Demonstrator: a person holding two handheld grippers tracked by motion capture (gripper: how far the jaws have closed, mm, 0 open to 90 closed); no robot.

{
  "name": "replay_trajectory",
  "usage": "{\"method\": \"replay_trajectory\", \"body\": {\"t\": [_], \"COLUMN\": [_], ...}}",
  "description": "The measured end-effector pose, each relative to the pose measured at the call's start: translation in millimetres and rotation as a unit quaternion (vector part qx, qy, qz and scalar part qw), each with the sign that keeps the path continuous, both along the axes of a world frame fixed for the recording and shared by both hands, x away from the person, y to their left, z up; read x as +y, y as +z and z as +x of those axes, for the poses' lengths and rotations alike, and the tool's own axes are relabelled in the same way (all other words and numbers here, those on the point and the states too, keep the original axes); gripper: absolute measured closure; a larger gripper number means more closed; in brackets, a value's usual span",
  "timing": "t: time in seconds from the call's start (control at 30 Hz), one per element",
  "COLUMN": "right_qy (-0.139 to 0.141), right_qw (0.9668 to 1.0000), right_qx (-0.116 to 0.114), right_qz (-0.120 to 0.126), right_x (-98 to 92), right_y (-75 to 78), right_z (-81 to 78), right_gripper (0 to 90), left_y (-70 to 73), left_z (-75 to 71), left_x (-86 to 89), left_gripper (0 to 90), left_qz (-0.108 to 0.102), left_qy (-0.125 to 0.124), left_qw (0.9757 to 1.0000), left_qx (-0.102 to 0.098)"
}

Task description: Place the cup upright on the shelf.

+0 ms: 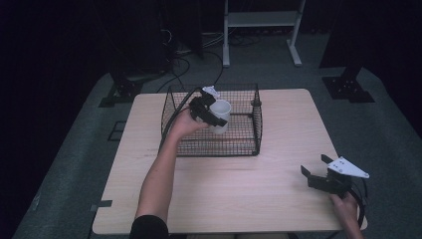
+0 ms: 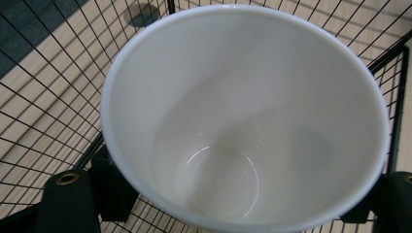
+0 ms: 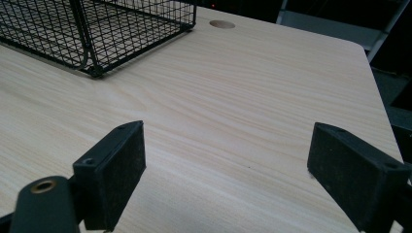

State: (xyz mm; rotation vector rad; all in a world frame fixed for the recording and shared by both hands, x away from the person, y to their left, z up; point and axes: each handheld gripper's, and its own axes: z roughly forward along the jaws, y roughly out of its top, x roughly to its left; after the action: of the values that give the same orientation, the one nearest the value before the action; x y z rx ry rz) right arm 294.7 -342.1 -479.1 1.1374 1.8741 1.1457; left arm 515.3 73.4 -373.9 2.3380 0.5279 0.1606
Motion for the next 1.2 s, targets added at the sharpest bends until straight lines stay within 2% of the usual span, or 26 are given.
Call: {"method": "replay_trajectory", "body": {"t": [0.3, 0.67, 1.2], "right_qy": [0.000, 0.000, 0.001], "right_qw": [1.0000, 1.0000, 1.0000], "right_qx": [0.000, -0.001, -0.002], "right_qz": [0.001, 0.002, 0.002], "right_x": [-0.3, -0.4, -0.5], "right_y": [0.0, 0.0, 0.0], "right_z": [0.0, -0.2, -0.4], "right_gripper": [13.1, 13.1, 13.1], "left_y": [-6.3, -17.9, -33.3], "left_z": [3.3, 6.3, 9.9], "left_x": [-4.2, -12.6, -18.6], "left_gripper": [21.3, 21.2, 21.2], "left_qz": [0.000, 0.014, 0.026], "left_qy": [0.001, -0.005, -0.004], "left_qw": [1.0000, 0.9998, 0.9992], "left_qx": [0.004, 0.010, 0.030]}}
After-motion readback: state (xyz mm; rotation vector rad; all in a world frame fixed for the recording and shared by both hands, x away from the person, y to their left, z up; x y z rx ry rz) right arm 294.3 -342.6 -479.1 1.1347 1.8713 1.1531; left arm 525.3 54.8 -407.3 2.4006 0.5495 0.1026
